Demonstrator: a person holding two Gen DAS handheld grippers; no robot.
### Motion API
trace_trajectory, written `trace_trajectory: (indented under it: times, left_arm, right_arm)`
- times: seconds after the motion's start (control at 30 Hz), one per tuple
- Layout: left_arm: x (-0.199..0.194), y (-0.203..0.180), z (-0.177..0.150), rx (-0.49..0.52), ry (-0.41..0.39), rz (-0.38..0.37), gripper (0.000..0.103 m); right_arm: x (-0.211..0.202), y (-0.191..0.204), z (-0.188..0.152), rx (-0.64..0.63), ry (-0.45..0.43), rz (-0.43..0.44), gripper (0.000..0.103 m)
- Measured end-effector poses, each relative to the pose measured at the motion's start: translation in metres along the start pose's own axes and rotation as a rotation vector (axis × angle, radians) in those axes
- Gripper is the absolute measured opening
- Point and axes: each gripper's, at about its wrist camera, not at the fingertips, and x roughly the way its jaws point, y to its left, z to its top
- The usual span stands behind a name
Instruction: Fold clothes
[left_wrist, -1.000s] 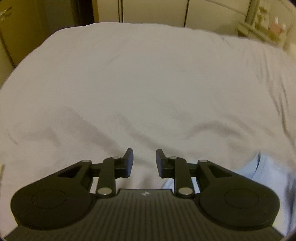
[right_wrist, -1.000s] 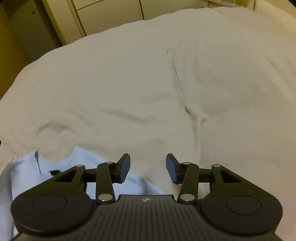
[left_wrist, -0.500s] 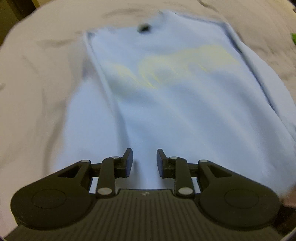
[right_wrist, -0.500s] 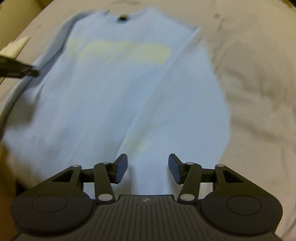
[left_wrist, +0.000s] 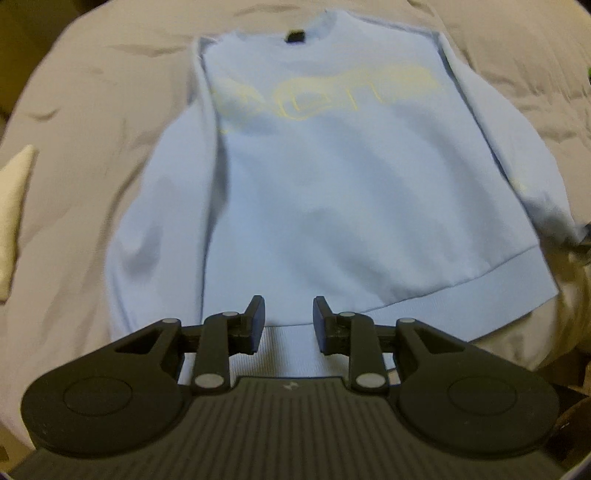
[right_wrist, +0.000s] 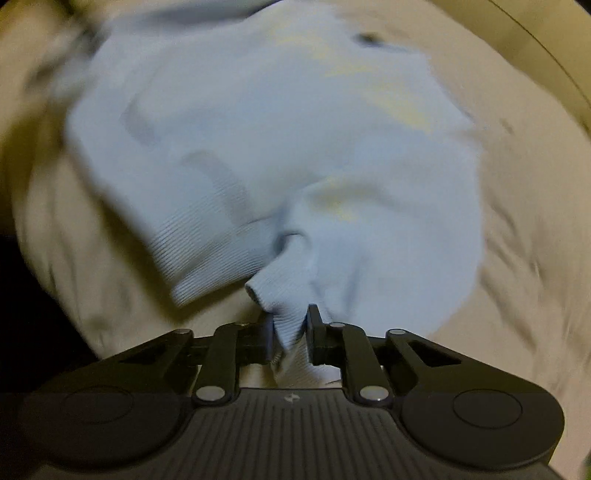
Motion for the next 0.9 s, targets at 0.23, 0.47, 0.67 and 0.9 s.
trace_trajectory:
  times: [0.23,0.47,0.67,0.9]
  left_arm:
    - [-0.029,-0.013,0.013,-0.128,-0.055,0.039,0.024]
    - [-0.026,-0.01,0.006,-0.242,-0.041,0.087,0.029]
    - [-0.014,0.016,-0.021,-0.286,0.009,0.174,0.03]
    - [0.018,0.04,-0.053,-0.032,0.009,0.302,0.046]
  right_arm:
    - [-0.072,-0.188,-0.036,0.707,-0.16,-0.075,0.011]
    - [-0.082,-0.328,-0.087,1.096,-0.074,-0.314,0.051]
    - [-0.024,-0.263,-0.055,1.036,0.029,-0.116,0.066]
    - [0.03,-0.131,0.016,0.91,0.141,0.144,0.074]
